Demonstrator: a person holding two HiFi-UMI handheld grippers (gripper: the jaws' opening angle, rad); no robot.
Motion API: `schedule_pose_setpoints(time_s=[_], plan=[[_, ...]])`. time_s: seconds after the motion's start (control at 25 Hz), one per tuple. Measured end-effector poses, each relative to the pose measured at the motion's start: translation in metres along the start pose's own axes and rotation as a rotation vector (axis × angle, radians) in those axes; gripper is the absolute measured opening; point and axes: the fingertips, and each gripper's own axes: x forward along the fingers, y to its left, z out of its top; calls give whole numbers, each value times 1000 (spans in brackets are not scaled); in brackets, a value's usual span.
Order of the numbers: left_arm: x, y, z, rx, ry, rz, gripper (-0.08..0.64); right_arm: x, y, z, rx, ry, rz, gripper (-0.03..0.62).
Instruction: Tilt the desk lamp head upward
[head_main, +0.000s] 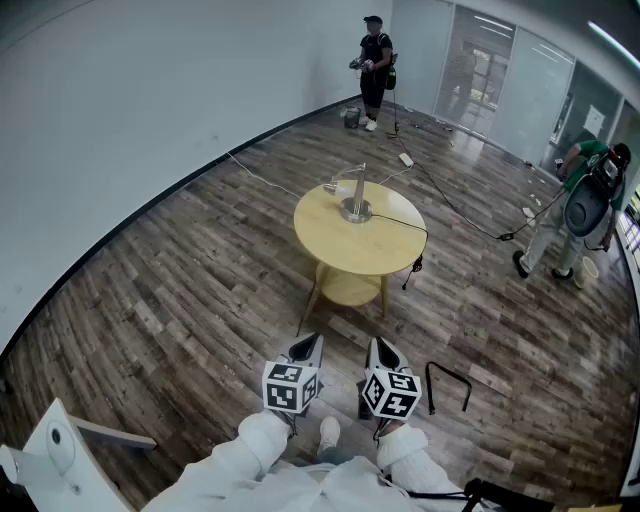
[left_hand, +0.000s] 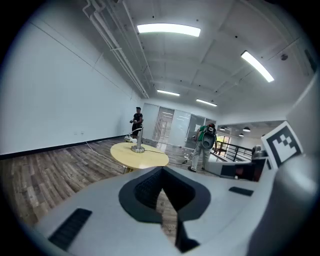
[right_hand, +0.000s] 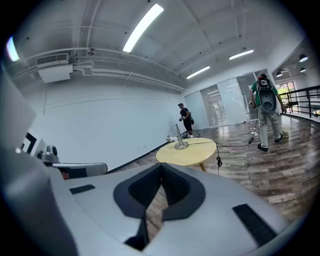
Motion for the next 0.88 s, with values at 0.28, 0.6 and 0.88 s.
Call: schedule_pose_setpoints(time_s=[0.28, 0.6, 0.88], plan=[[58, 11, 32, -2, 6, 13, 3, 54, -28, 37, 4, -2, 14, 12], [118, 17, 50, -5, 20, 6, 3, 105, -58, 57, 9, 7, 22, 12], [162, 17, 66, -6, 25, 1, 3, 138, -85, 70, 9, 26, 23, 12]])
